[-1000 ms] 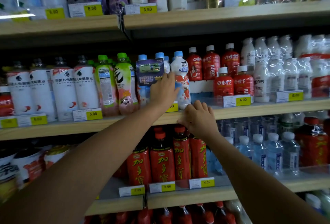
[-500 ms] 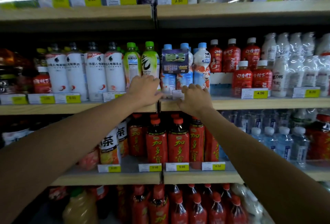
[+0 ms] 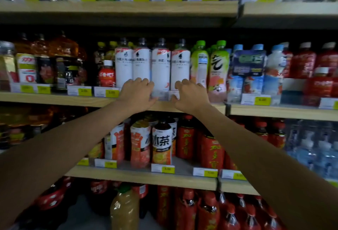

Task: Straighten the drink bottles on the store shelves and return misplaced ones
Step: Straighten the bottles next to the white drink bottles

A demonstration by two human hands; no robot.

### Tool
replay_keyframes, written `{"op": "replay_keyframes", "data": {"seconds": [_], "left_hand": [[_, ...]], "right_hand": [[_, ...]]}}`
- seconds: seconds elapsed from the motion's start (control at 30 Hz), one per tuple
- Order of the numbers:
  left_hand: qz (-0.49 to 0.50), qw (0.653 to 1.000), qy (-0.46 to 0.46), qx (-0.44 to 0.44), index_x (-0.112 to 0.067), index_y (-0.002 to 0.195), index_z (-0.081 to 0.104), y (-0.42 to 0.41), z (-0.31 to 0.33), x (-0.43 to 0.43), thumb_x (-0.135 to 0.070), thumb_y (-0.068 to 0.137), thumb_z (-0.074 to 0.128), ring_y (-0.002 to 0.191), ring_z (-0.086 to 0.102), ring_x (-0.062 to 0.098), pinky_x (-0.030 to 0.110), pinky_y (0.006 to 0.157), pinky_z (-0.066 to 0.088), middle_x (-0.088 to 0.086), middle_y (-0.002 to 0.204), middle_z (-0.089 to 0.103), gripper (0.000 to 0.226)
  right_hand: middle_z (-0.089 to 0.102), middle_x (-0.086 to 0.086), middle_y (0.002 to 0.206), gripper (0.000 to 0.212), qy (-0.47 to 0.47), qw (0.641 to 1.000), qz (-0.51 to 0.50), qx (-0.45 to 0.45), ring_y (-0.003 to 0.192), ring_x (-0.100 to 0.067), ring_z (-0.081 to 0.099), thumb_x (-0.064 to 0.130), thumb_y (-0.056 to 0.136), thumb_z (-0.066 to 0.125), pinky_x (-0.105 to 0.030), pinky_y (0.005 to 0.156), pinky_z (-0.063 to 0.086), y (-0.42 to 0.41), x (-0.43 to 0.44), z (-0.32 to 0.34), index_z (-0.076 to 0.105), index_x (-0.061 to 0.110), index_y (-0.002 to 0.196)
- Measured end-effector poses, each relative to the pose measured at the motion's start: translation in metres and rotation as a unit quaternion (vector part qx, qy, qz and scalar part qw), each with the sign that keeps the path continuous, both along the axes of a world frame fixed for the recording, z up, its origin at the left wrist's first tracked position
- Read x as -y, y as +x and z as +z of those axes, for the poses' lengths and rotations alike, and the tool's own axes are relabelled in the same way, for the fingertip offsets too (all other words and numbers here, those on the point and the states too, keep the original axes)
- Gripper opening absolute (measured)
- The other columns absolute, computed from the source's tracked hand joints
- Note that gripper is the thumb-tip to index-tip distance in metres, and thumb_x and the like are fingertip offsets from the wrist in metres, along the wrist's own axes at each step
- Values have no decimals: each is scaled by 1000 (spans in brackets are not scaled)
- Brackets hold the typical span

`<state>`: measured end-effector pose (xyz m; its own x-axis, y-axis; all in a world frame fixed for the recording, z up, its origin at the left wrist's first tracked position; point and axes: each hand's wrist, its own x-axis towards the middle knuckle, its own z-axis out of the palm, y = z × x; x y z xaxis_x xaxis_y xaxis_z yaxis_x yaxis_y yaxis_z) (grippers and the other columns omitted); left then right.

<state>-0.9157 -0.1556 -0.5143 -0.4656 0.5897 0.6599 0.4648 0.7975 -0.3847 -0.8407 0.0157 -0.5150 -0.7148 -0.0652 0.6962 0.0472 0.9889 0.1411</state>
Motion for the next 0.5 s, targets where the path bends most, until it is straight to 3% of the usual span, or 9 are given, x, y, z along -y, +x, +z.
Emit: {"op": "replay_keyframes", "data": {"seconds": [0.13, 0.27, 0.5], "left_hand": [[-7, 999, 29, -16, -10, 128, 47, -43, -14, 75, -50, 91, 44, 109, 50, 29, 39, 83, 41, 10, 120, 54, 54], [18, 999, 26, -29, -10, 133, 41, -91, -29, 141, -56, 89, 39, 118, 45, 29, 41, 93, 37, 10, 133, 46, 64], [38, 998, 14, 37, -11, 149, 12, -169, -38, 222, -71, 85, 24, 142, 18, 26, 46, 113, 18, 10, 156, 16, 88]], "right_hand": [[56, -11, 112, 41, 12, 1000, 16, -23, 105, -30, 52, 38, 90, 46, -38, 80, 41, -45, 66, -2, 52, 10, 120], [56, -10, 113, 41, 8, 998, 30, -56, 104, -29, 53, 37, 90, 47, -35, 76, 40, -90, 127, -8, 52, 10, 121], [55, -12, 110, 39, -11, 998, 0, -56, 101, -30, 54, 33, 91, 47, -35, 68, 40, -136, 194, -20, 51, 8, 120]]}}
